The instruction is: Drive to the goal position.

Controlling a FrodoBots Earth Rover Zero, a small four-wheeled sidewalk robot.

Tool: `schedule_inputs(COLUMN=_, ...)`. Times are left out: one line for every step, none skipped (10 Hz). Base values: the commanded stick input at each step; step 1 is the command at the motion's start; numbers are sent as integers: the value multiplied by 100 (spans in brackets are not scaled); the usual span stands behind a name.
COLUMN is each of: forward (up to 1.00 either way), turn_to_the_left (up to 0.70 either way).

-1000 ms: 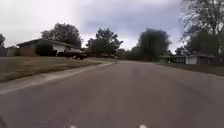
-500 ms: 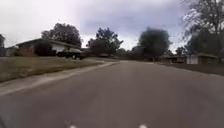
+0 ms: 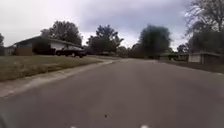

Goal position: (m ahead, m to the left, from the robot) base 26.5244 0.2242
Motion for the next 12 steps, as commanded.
schedule_inputs(forward=70, turn_to_the_left=0)
schedule_inputs(forward=70, turn_to_the_left=0)
schedule_inputs(forward=70, turn_to_the_left=0)
schedule_inputs(forward=70, turn_to_the_left=0)
schedule_inputs(forward=70, turn_to_the_left=0)
schedule_inputs(forward=70, turn_to_the_left=0)
schedule_inputs(forward=70, turn_to_the_left=0)
schedule_inputs(forward=70, turn_to_the_left=0)
schedule_inputs(forward=70, turn_to_the_left=0)
schedule_inputs(forward=70, turn_to_the_left=0)
schedule_inputs(forward=70, turn_to_the_left=0)
schedule_inputs(forward=70, turn_to_the_left=0)
